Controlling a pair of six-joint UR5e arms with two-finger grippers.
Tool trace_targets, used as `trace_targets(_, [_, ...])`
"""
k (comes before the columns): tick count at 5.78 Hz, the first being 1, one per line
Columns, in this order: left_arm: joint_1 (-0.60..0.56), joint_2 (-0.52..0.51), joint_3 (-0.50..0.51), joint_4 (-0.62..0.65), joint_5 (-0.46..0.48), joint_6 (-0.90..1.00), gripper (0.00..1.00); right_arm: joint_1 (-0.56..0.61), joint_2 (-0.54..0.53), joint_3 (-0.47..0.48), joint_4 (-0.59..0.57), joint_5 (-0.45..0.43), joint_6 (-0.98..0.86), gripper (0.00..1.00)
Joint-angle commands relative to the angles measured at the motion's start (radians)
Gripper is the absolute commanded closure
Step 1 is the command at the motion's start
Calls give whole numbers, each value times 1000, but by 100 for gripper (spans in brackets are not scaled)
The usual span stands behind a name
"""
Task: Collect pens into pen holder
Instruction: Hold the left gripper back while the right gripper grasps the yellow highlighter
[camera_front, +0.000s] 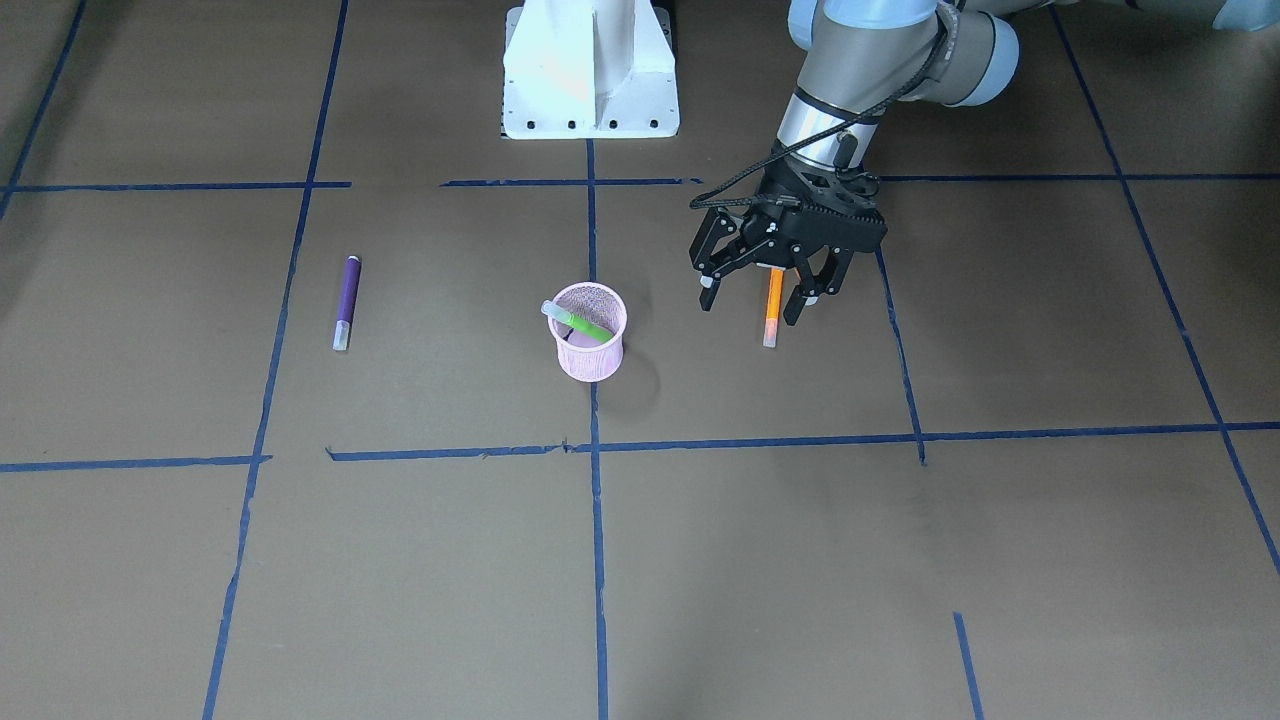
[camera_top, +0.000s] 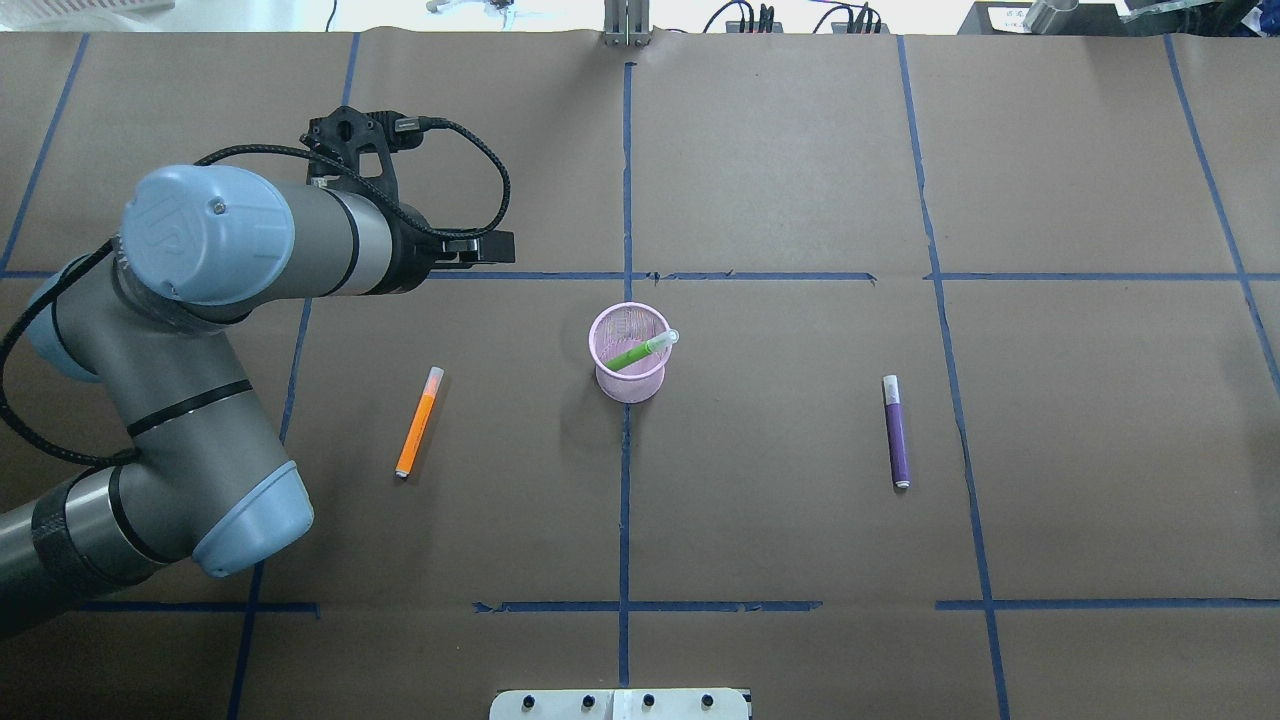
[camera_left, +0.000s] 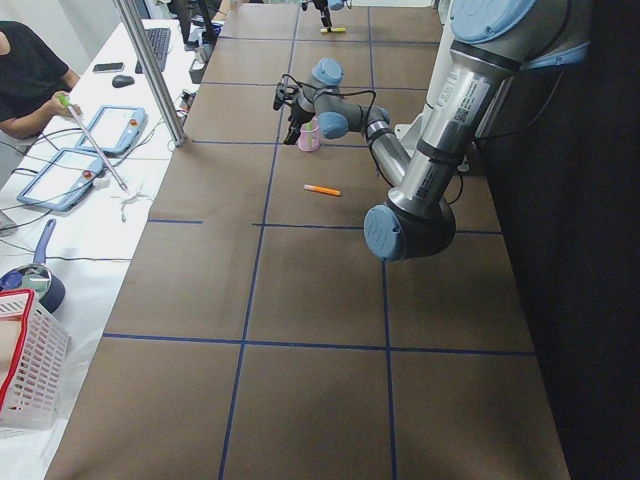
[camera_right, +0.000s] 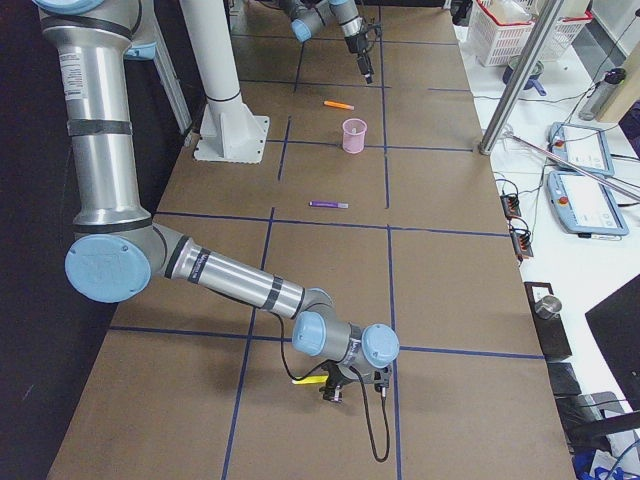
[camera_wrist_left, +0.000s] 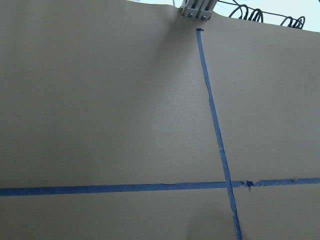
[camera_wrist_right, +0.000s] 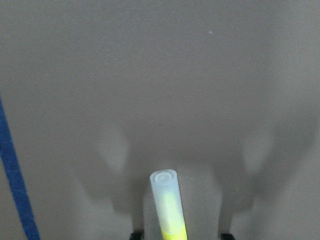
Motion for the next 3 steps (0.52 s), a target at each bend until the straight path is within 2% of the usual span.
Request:
trace_targets(1, [0,0,-3,0,0,0,0,-3,1,-3,0,-8,-2,39])
trace_targets(3, [0,0,-6,0,0,-2,0,-3,0,-3,0,-8,-2,46])
